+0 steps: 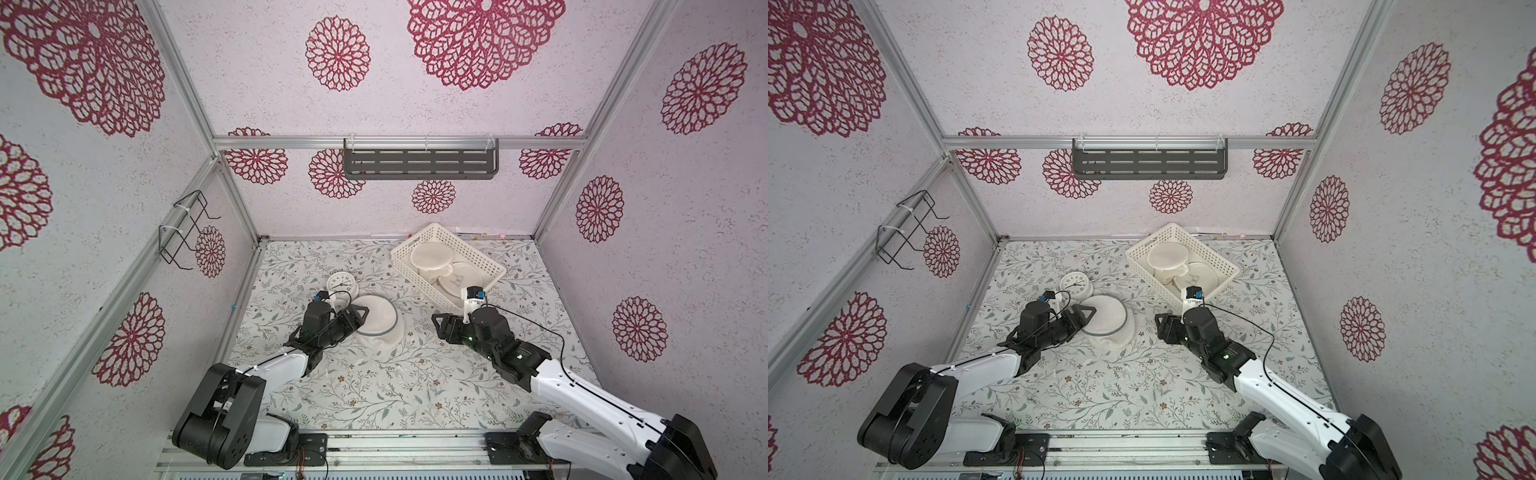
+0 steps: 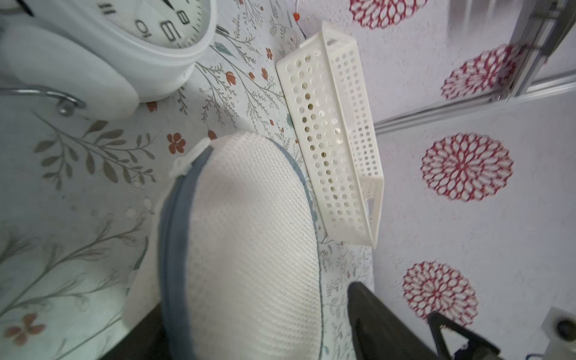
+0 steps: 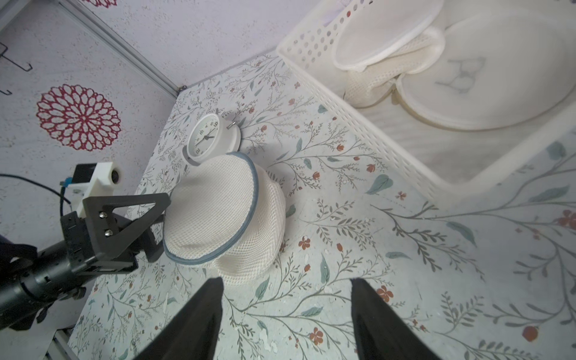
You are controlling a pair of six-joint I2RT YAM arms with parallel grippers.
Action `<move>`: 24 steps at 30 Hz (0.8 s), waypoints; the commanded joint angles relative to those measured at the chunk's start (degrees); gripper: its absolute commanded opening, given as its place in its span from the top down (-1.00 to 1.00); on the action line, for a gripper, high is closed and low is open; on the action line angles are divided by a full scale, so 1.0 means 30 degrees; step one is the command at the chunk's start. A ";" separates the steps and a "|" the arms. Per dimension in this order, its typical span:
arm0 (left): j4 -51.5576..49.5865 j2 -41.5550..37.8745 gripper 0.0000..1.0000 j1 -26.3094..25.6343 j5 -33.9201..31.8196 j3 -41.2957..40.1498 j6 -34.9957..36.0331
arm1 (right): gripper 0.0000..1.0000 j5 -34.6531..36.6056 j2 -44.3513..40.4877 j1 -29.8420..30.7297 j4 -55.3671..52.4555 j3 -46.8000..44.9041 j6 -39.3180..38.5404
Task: Turn the laundry bag inside out
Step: Place the laundry bag at the center of the board, then pick up the laundry bag and place it in the bin.
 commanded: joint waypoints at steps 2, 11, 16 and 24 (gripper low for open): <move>-0.4673 -0.2083 -0.95 0.0025 -0.2533 0.1237 0.1387 | -0.39 0.0104 0.1533 -0.1025 -0.0555 0.2275 -0.1412; -1.3035 -0.7167 -0.95 0.0046 -1.0899 0.3107 0.4466 | -0.39 -0.0094 0.7121 -0.3997 -0.2453 0.7981 -0.1173; -1.3349 -0.6443 -0.95 0.0307 -1.1056 0.4508 0.6146 | -0.35 0.1193 1.0272 -0.5305 -0.0439 0.9695 0.0820; -1.3263 -0.6323 -0.95 0.0711 -1.0988 0.6043 0.8052 | -0.26 0.0116 1.6709 -0.6956 0.1468 1.4087 0.1186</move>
